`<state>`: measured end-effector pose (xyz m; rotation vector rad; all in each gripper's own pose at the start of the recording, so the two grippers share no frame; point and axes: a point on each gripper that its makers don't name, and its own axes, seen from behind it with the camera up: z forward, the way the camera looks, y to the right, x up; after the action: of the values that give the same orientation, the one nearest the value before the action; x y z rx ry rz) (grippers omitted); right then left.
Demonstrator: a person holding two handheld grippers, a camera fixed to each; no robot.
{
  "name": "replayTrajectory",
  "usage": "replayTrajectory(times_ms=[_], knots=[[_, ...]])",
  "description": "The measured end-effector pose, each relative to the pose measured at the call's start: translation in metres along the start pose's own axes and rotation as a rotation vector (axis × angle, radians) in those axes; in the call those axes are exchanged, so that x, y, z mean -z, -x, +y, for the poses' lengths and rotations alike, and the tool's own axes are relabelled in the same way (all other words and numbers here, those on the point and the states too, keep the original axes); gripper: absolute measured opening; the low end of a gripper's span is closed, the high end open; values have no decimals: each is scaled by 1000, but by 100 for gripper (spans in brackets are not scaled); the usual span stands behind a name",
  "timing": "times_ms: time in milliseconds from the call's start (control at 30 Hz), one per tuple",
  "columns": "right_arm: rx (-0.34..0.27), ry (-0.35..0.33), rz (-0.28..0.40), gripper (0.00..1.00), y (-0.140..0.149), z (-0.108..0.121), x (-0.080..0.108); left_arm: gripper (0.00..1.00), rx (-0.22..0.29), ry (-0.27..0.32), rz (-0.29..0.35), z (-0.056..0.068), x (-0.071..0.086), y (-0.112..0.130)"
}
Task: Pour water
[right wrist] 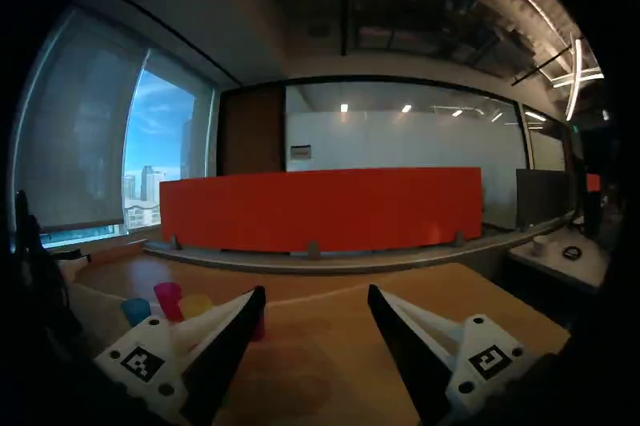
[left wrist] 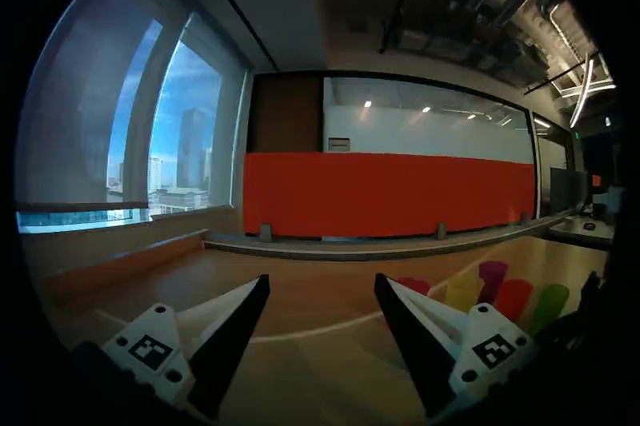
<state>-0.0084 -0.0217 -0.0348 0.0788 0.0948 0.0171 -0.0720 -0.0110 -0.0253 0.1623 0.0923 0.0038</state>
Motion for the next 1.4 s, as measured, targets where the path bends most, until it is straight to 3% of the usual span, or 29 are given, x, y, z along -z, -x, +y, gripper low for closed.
replayTrajectory(times_ms=[767,1067,1400], knots=[[14,11,-45,99,14,-5,-2,97,12,1,-39,-8,-6,35],[11,14,-39,99,12,-3,-2,97,-23,7,-44,-5,-9,38],[1,15,-30,99,8,-3,-2,97,-22,6,-45,-4,-7,38]])
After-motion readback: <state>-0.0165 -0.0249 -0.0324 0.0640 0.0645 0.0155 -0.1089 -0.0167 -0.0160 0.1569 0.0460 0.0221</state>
